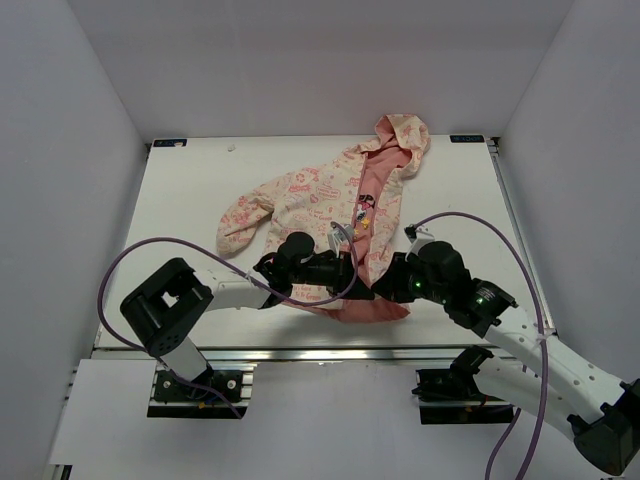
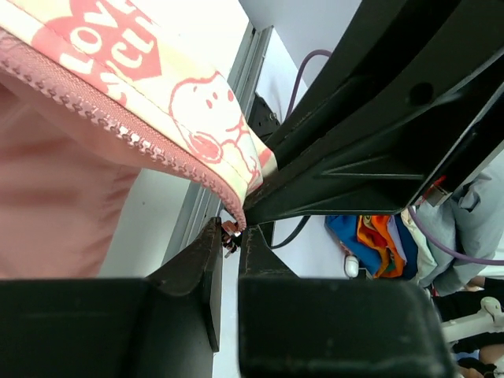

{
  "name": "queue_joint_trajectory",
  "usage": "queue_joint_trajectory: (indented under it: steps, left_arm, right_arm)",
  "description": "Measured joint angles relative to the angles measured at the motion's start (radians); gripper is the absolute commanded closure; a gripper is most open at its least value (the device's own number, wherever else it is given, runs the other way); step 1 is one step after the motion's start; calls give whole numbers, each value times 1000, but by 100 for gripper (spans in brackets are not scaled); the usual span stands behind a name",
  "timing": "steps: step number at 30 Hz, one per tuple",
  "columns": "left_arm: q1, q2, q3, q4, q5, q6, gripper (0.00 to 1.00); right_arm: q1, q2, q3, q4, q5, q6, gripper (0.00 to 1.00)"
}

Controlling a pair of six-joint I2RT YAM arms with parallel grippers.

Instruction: Zip up the jacket

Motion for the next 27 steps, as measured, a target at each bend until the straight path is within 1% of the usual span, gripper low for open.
queue_joint_trajectory:
  steps: [3, 4, 7, 8, 9, 11, 12, 14, 15, 17, 18, 22, 25, 27]
  left_arm:
    - [1, 0, -2, 11, -1, -5, 100]
    - [1, 0, -3, 12, 0, -6, 100]
    - [2, 0, -3, 9, -1, -6, 100]
    - [2, 0, -3, 6, -2, -7, 99]
    - [2, 0, -2, 2, -2, -7, 87]
    - [2, 0, 10, -33, -4, 0, 57]
    - [0, 0, 24, -65, -10, 9, 39]
    - [0, -5, 54, -138, -34, 35, 28]
    - [-1, -14, 71, -193, -61, 49, 16]
    - [-3, -47, 98, -315, -126, 82, 4]
    - [-3, -71, 112, -389, -169, 100, 2]
    - [-4, -144, 168, -665, -356, 127, 2]
    - [-3, -127, 206, -818, -462, 130, 2]
    - [-4, -84, 232, -901, -508, 135, 3]
  right_arm:
    - [-5, 0, -1, 10, -16, 1, 97]
    - [-6, 0, -2, 12, -21, -1, 100]
    - [-12, 0, -8, 21, -32, 0, 100]
    - [-13, 0, -8, 21, -35, -2, 100]
    - [-14, 0, -9, 21, -35, -3, 100]
    - [-14, 0, -13, 21, -35, -3, 100]
    - [-14, 0, -13, 18, -29, -2, 100]
    - [-14, 0, -13, 15, -4, -2, 100]
    - [-14, 0, -12, 5, 14, -2, 100]
    - [-14, 1, -12, -22, 49, -5, 100]
    - [-14, 1, -11, -33, 66, -8, 100]
    - [-14, 10, -11, -63, 122, -24, 100]
    - [-14, 21, -11, -77, 147, -33, 100]
    - [-14, 29, -11, -81, 158, -40, 100]
